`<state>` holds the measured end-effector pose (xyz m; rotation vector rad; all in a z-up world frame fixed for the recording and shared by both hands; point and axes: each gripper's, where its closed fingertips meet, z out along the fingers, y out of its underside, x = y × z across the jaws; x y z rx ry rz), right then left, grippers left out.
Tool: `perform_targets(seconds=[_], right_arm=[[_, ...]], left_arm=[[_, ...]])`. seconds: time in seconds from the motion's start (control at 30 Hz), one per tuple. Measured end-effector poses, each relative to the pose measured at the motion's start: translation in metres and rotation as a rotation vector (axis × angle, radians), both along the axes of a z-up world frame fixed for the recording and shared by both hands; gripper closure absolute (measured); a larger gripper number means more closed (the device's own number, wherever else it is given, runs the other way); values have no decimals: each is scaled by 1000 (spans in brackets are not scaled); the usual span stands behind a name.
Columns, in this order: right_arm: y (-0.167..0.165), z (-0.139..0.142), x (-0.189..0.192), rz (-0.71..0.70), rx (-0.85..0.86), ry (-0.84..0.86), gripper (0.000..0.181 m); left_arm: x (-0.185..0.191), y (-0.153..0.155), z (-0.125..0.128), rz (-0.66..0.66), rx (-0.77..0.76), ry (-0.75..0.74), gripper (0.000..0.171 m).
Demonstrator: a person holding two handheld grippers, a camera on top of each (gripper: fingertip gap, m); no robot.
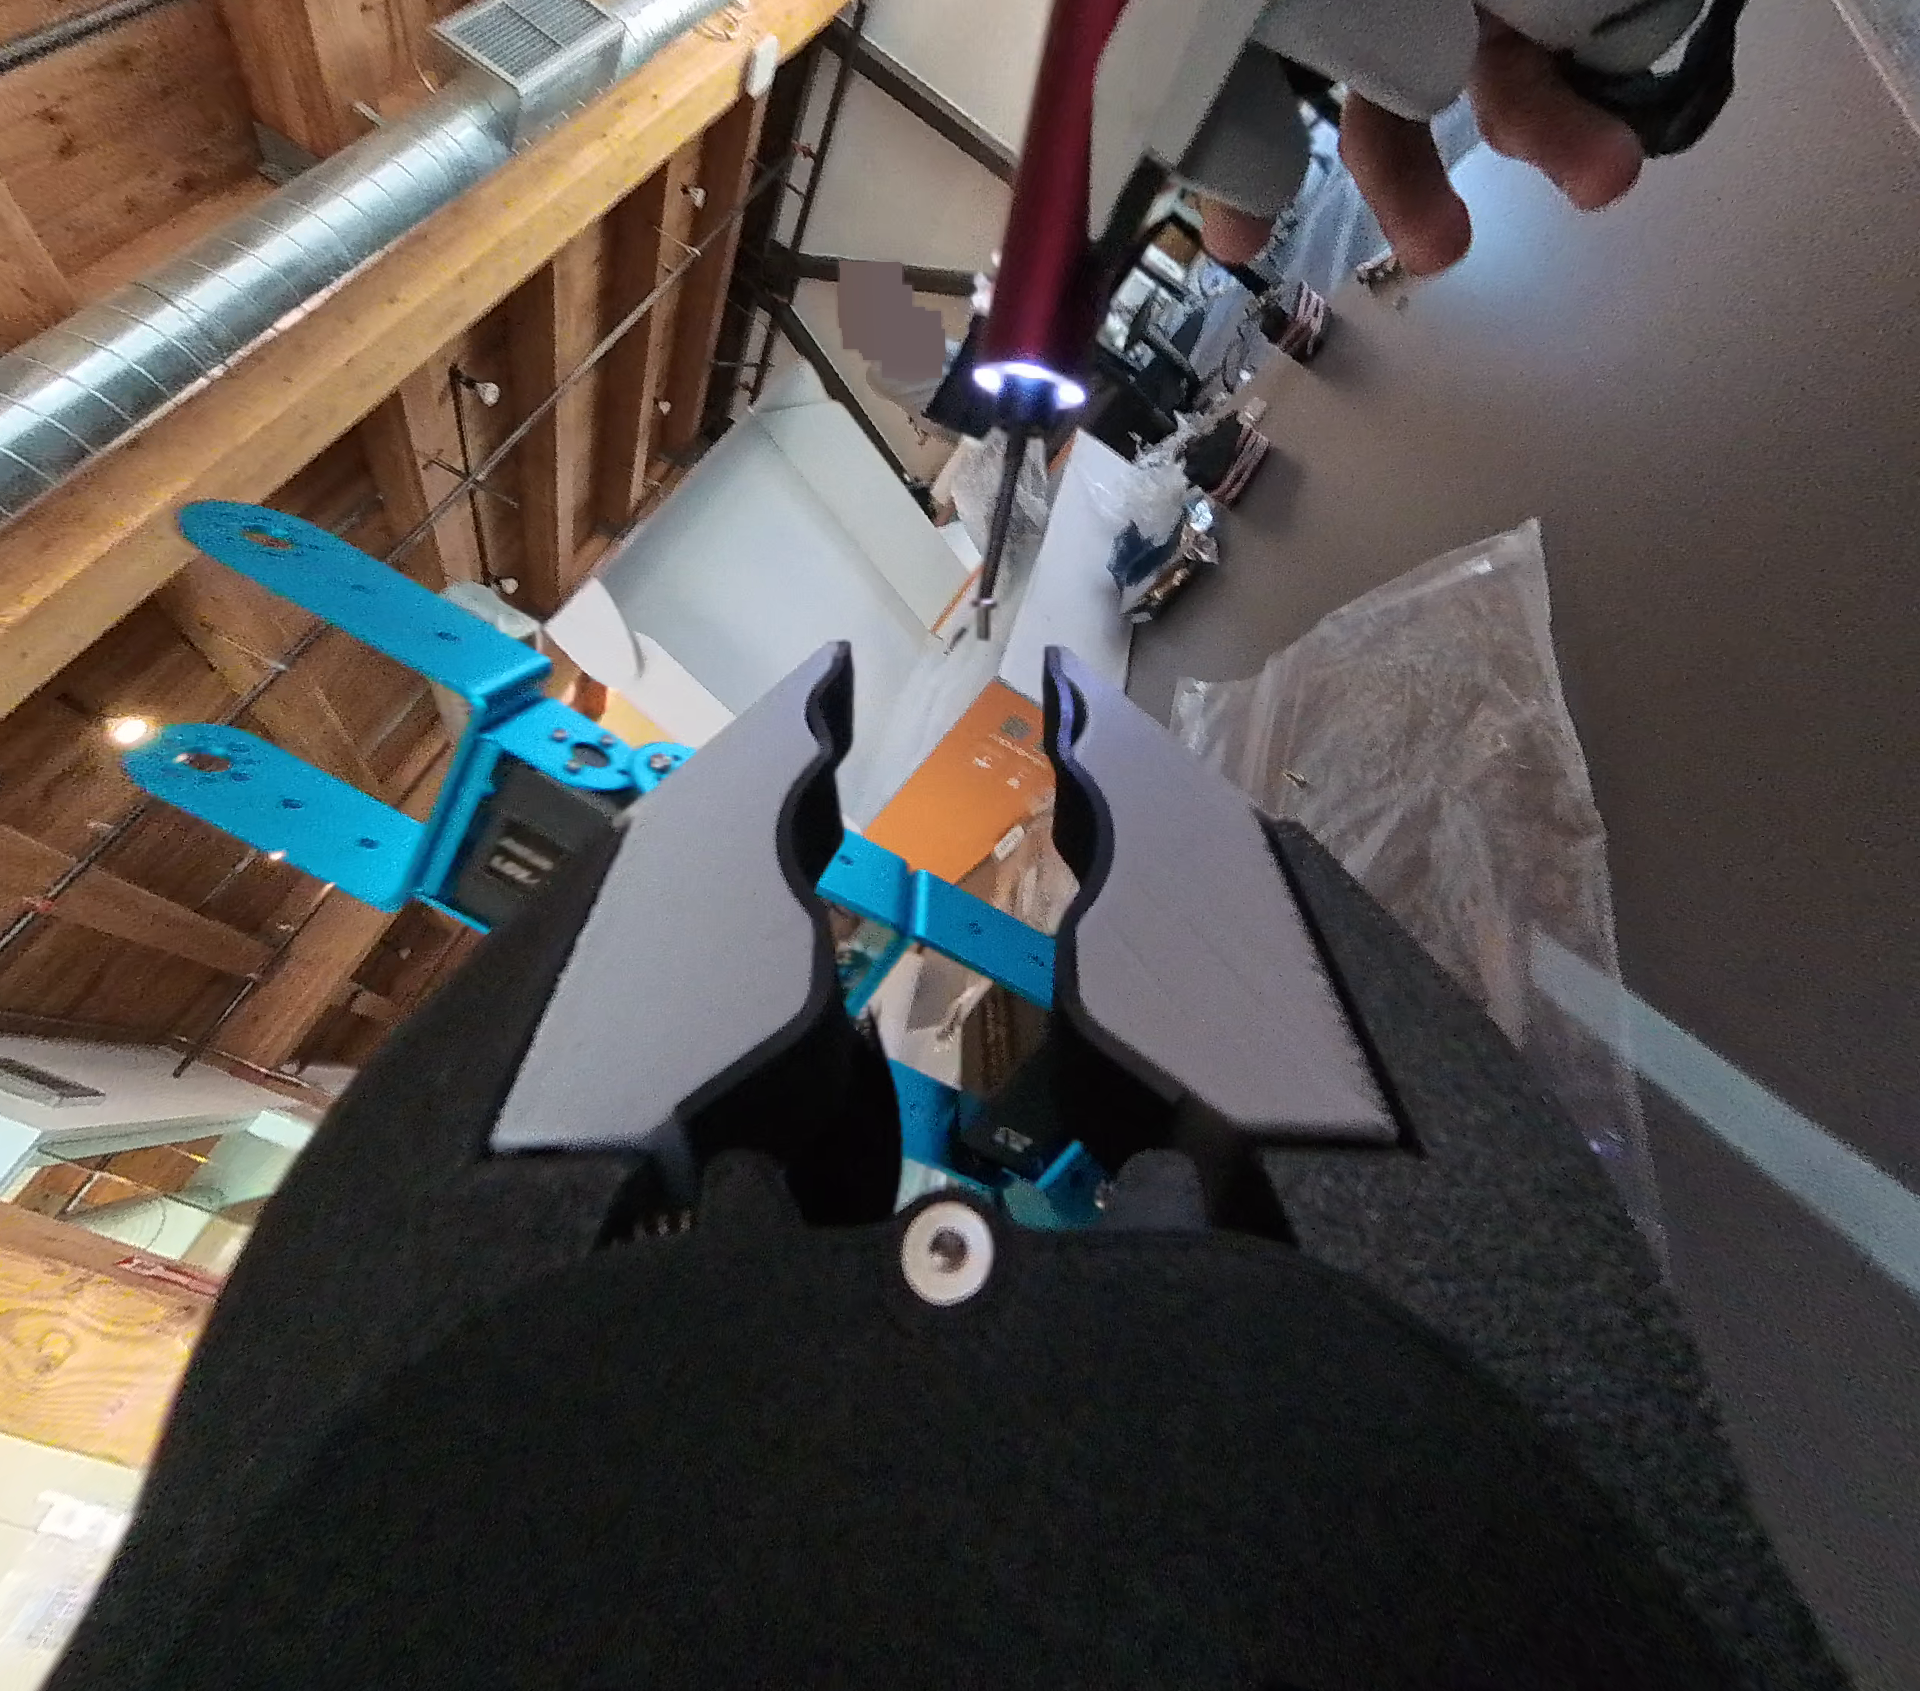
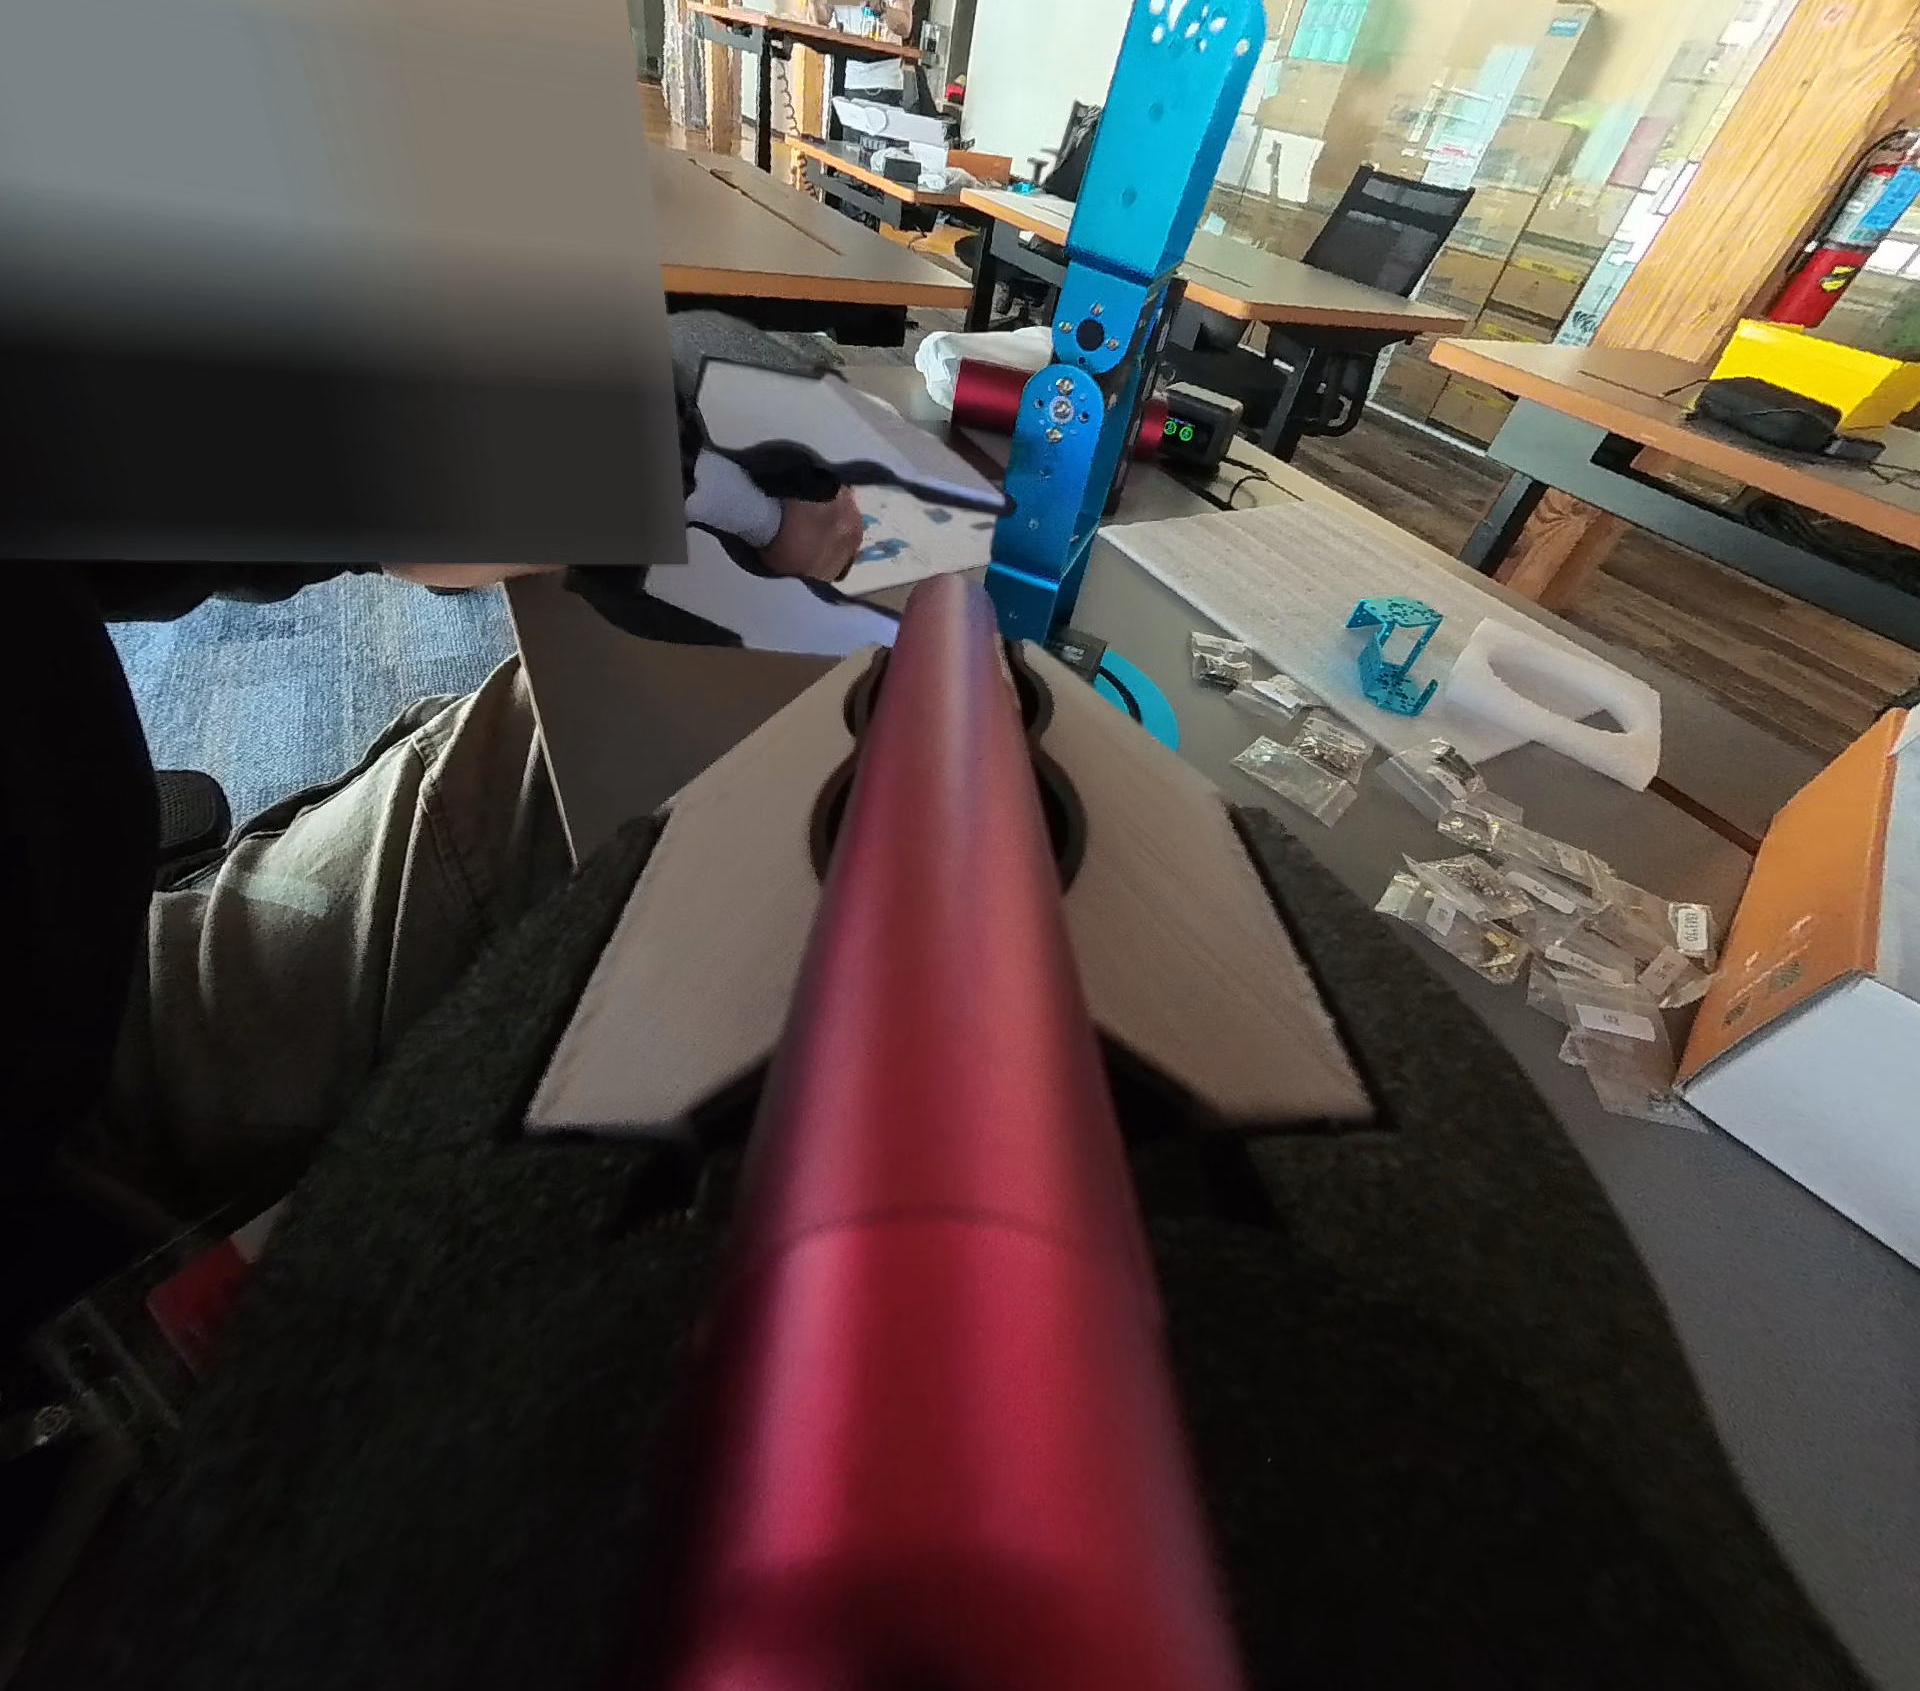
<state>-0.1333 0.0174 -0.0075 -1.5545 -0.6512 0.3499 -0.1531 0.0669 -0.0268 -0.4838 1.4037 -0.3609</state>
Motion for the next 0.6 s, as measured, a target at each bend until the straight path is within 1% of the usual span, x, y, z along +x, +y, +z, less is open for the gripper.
perform_targets(seconds=[0.03, 0.07, 0.13, 0.2, 0.23, 0.3, 0.37, 0.4, 0.47, 0.53, 0.6], right_arm=[[0, 1, 1, -4, 13, 1, 159], [0, 3, 2, -5, 29, 6, 159], [3, 9, 4, -26, 81, 28, 159], [9, 16, 8, -72, 162, 79, 160], [12, 20, 10, -93, 211, 119, 160], [16, 27, 10, -110, 284, 263, 161], [21, 29, 7, -119, 334, 345, 161], [24, 28, 5, -128, 352, 379, 161], [30, 24, -1, -138, 350, 426, 161], [33, 20, -1, -196, 373, 432, 161], [32, 14, -2, -225, 394, 458, 161]], left_arm=[[-3, 0, 6, -10, -1, -25, 134], [-6, -1, 14, -20, -7, -65, 129], [-19, 1, 39, -41, -42, -201, 117], [-36, 6, 62, -76, -94, -333, 116], [-43, 11, 70, -87, -123, -388, 115], [-51, 26, 80, -104, -232, -444, 110], [-49, 47, 79, -93, -393, -448, 102], [-45, 56, 75, -89, -469, -430, 94], [-36, 67, 63, -80, -588, -377, 87], [-27, 71, 52, -79, -673, -325, 79], [-21, 75, 43, -64, -723, -293, 76]])
